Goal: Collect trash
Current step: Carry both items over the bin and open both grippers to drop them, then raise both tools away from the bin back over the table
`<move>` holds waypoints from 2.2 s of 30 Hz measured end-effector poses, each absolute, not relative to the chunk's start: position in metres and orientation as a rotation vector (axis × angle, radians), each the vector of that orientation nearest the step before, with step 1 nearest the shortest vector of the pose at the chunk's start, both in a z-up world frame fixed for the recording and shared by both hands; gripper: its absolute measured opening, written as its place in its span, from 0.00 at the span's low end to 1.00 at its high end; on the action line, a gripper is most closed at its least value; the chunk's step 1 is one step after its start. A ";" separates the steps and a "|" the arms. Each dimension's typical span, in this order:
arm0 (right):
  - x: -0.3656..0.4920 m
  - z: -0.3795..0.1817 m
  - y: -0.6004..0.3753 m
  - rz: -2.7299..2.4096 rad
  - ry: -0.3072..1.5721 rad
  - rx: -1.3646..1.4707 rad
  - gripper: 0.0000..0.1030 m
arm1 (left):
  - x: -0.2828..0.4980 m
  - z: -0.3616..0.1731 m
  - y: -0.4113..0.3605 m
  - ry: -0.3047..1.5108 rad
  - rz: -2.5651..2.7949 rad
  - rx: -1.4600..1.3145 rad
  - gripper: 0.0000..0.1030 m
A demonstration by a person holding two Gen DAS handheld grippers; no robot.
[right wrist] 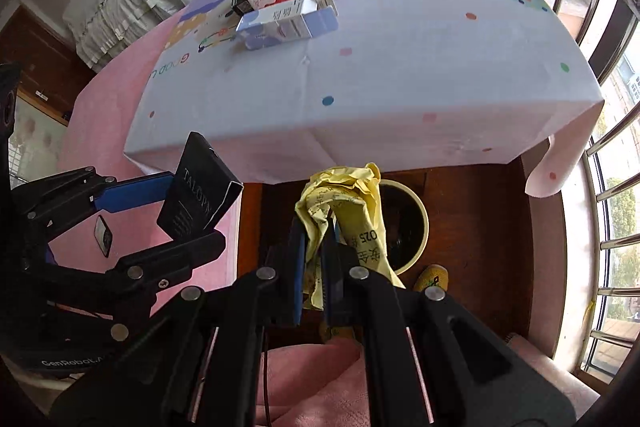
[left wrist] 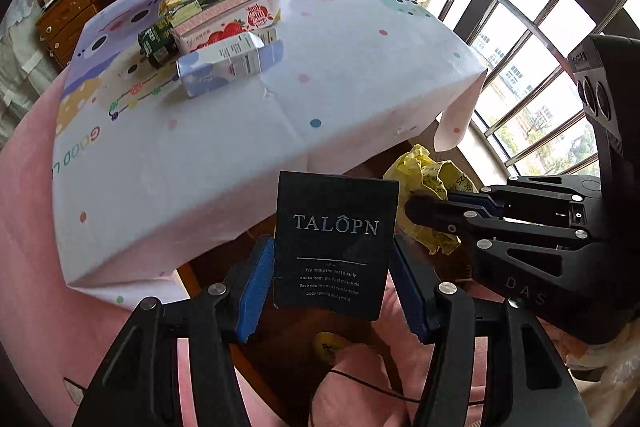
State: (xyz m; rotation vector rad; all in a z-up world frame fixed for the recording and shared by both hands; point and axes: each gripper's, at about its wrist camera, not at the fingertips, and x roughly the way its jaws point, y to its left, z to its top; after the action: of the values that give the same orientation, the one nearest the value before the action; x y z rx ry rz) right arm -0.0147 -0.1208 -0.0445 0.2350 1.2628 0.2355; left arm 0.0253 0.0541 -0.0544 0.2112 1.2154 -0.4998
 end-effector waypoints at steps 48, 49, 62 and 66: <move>0.019 -0.230 -0.159 0.126 1.313 0.402 0.54 | 0.033 -0.228 0.091 1.228 -0.150 -0.094 0.89; 0.018 -0.215 -0.158 0.128 1.306 0.407 0.54 | 0.031 -0.211 0.093 1.215 -0.148 -0.091 0.89; 0.000 -0.014 -0.141 0.146 1.120 0.400 0.54 | 0.010 -0.011 0.119 0.985 -0.188 -0.044 0.89; 0.003 0.033 -0.128 0.172 1.047 0.350 0.54 | 0.010 0.036 0.128 0.922 -0.216 -0.040 0.89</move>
State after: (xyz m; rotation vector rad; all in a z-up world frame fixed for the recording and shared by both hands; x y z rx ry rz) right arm 0.0034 -0.1285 0.0333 0.3503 1.0469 0.1720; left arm 0.0101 0.1280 0.0358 -0.0401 0.9222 -0.2163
